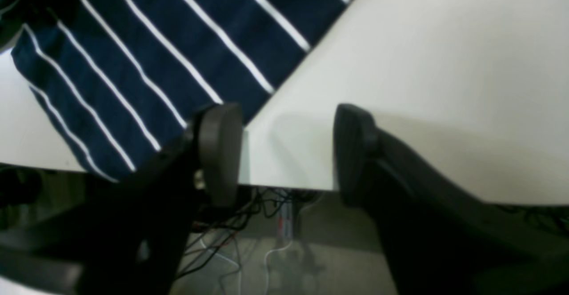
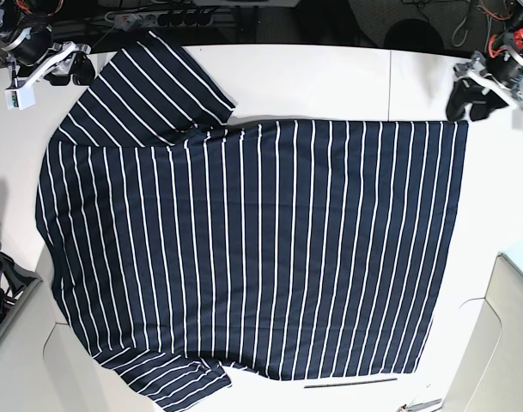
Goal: Fold the T-shirt properly
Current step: 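Lower both grippers to the shirt's shoulder edge corners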
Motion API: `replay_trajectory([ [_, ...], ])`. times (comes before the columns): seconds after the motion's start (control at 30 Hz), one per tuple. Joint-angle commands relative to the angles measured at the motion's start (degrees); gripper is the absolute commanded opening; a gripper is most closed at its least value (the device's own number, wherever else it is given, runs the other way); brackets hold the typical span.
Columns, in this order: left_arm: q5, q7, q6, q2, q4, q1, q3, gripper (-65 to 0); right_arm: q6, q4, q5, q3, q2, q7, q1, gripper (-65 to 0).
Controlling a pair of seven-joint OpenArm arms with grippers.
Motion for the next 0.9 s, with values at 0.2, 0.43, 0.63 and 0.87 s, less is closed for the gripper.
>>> replay_trajectory([
  [0.2, 3.91, -1.33, 1.11, -1.01, -4.04, -4.59, 5.01, -23.5, 1.7, 0.63, 0.87, 0.42, -1.16, 0.61, 0.07, -31.8],
  [0.43, 5.73, -1.22, 1.29, -3.02, -4.07, -5.11, 2.93, -23.5, 1.68, 0.63, 0.79, 0.44, -1.09, 0.61, 0.07, -31.8],
  [0.63, 0.7, 3.76, 1.49, -5.62, -4.04, -5.11, -2.97, -23.5, -0.07, 0.63, -0.9, 0.44, -1.09, 1.03, 0.09, -31.6],
  [0.87, 1.09, 0.68, 1.51, -6.21, -6.56, -5.7, -2.67, -22.8, -0.07, 0.59, -0.98, 0.44, -1.14, 1.73, 1.38, -31.4],
])
